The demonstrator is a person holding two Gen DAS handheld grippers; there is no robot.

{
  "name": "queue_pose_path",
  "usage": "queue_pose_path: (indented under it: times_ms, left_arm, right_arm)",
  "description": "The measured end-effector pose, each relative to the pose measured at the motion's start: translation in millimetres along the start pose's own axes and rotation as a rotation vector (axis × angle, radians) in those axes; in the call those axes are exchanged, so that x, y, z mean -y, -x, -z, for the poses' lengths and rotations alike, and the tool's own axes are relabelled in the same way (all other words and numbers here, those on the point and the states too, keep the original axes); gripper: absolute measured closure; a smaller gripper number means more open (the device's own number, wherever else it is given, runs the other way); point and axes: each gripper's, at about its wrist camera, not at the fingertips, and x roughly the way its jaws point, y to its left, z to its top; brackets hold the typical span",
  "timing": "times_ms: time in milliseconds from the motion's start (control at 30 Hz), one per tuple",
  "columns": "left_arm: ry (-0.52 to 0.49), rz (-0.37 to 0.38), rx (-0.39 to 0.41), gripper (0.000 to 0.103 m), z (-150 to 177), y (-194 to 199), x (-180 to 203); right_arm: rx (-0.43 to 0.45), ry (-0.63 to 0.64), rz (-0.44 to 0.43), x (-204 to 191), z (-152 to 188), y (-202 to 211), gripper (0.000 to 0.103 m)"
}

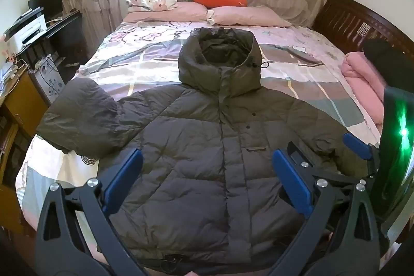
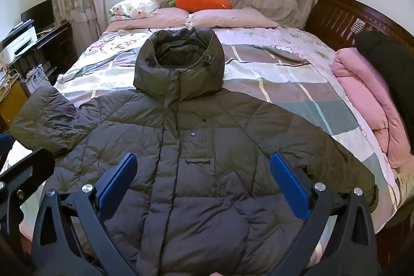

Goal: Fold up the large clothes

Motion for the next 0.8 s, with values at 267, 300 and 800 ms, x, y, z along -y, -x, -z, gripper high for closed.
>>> queue_pose_path:
  times_ms: [267, 300, 800]
  left_arm:
    - [-0.005, -0.011, -0.002, 0.002, -1.0, -1.7, 1.2]
    - [-0.007, -0.015, -0.001, 0.002, 1.1, 1.0, -0.3]
    - [-0.005, -0.013, -0.005, 0.002, -1.5, 2.6, -0.8]
  right_arm:
    - [0.002, 0.001, 0.007, -0.5, 0.0, 1.7, 0.001]
    - [0.004, 0.0, 0.007, -0.3, 0.1, 2.1, 0.001]
    - [-0.006, 0.004, 0.004, -2.8, 1.1, 0.2, 0.001]
